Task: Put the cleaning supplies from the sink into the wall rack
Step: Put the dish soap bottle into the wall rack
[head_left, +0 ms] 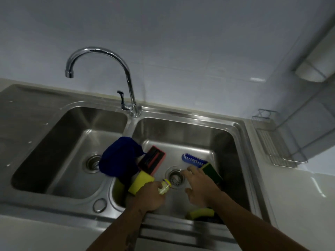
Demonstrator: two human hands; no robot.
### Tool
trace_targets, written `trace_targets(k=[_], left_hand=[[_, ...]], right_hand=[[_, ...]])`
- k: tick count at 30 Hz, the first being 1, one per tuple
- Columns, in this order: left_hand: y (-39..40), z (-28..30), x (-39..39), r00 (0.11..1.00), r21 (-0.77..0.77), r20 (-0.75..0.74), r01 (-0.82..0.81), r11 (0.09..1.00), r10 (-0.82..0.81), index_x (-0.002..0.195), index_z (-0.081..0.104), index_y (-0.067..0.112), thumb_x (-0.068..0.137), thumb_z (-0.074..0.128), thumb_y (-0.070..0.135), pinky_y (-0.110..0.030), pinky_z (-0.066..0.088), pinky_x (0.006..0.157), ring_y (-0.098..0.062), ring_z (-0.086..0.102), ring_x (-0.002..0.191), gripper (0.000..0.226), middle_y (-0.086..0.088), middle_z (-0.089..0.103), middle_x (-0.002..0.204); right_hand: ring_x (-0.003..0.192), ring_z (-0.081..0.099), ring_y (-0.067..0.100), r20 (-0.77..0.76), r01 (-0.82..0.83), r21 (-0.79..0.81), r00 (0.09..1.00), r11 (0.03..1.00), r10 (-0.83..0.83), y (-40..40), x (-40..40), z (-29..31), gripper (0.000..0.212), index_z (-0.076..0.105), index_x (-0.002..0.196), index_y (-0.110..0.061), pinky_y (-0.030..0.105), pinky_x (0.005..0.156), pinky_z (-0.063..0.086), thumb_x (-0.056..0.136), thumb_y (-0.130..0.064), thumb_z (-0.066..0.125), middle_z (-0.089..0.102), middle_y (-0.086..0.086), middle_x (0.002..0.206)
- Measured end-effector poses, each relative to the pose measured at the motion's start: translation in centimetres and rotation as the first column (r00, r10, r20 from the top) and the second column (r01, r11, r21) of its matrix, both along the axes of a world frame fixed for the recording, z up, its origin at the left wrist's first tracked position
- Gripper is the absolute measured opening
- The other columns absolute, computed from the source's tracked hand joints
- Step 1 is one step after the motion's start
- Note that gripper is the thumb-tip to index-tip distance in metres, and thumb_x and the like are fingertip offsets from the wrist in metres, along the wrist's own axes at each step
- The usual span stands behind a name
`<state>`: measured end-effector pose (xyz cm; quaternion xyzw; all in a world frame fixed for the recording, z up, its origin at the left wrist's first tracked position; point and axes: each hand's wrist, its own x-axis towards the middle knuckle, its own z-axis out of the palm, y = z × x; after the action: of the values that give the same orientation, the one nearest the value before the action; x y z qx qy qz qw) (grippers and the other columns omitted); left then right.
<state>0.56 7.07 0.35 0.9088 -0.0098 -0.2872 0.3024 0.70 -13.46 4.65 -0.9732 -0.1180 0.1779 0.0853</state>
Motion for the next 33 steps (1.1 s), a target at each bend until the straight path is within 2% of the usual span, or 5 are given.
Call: trace_targets(k=[5, 14, 21, 27, 33], left_hand=[[1.2, -2.5, 0.7, 0.969, 0.171, -0.203, 0.176, 0.969, -0.141, 0.14, 0.032, 0.024, 0.072, 0.059, 0.04, -0.043, 0.045, 0.098, -0.037, 0.049, 0.121, 0.075, -0.015, 0.046, 0.133], [0.3, -5.7, 2.1, 0.949, 0.347, -0.214, 0.296, 0.89, -0.232, 0.148, 0.016, 0.011, 0.084, 0.061, 0.024, -0.04, 0.045, 0.096, -0.033, 0.05, 0.124, 0.079, -0.019, 0.043, 0.137], [-1.8, -7.4, 2.8, 0.943, 0.412, -0.124, 0.333, 0.848, -0.31, 0.148, 0.015, 0.02, 0.089, 0.056, 0.025, -0.038, 0.048, 0.088, -0.031, 0.055, 0.116, 0.071, -0.016, 0.052, 0.128], [-3.1, -6.2, 2.8, 0.905, 0.438, -0.058, 0.402, 0.804, -0.421, 0.142, 0.021, 0.03, 0.077, 0.064, 0.034, -0.037, 0.044, 0.086, -0.031, 0.056, 0.114, 0.078, -0.007, 0.058, 0.126], [-3.4, -2.2, 3.3, 0.936, 0.181, 0.079, 0.326, 0.928, -0.344, 0.127, 0.045, 0.03, 0.069, 0.064, 0.04, -0.04, 0.052, 0.085, -0.029, 0.058, 0.109, 0.062, -0.003, 0.058, 0.124]], right_hand=[[0.126, 0.043, 0.032, -0.023, 0.005, -0.038, 1.0, 0.999, -0.005, 1.2, -0.7, -1.9, 0.065, 0.034, 0.14, -0.025, 0.045, 0.102, 0.043, 0.082, -0.033, 0.062, 0.038, 0.005, 0.142], [0.125, 0.043, 0.031, -0.069, 0.107, 0.012, 0.992, 0.994, -0.106, 0.7, -1.5, -2.8, 0.066, 0.033, 0.144, -0.027, 0.046, 0.097, 0.047, 0.085, -0.031, 0.063, 0.038, 0.004, 0.141], [0.13, 0.04, 0.029, -0.126, 0.231, 0.075, 0.967, 0.97, -0.22, -0.9, -2.6, -3.4, 0.064, 0.034, 0.144, -0.029, 0.044, 0.104, 0.042, 0.086, -0.03, 0.06, 0.039, 0.004, 0.142], [0.13, 0.039, 0.029, -0.163, 0.259, 0.102, 0.957, 0.961, -0.241, -1.9, -3.0, -3.8, 0.063, 0.035, 0.143, -0.028, 0.044, 0.105, 0.041, 0.085, -0.026, 0.059, 0.039, 0.005, 0.142], [0.13, 0.039, 0.029, -0.156, 0.264, 0.123, 0.957, 0.957, -0.244, -1.9, -2.5, -2.0, 0.067, 0.035, 0.142, -0.026, 0.044, 0.105, 0.041, 0.083, -0.028, 0.065, 0.039, 0.004, 0.142]])
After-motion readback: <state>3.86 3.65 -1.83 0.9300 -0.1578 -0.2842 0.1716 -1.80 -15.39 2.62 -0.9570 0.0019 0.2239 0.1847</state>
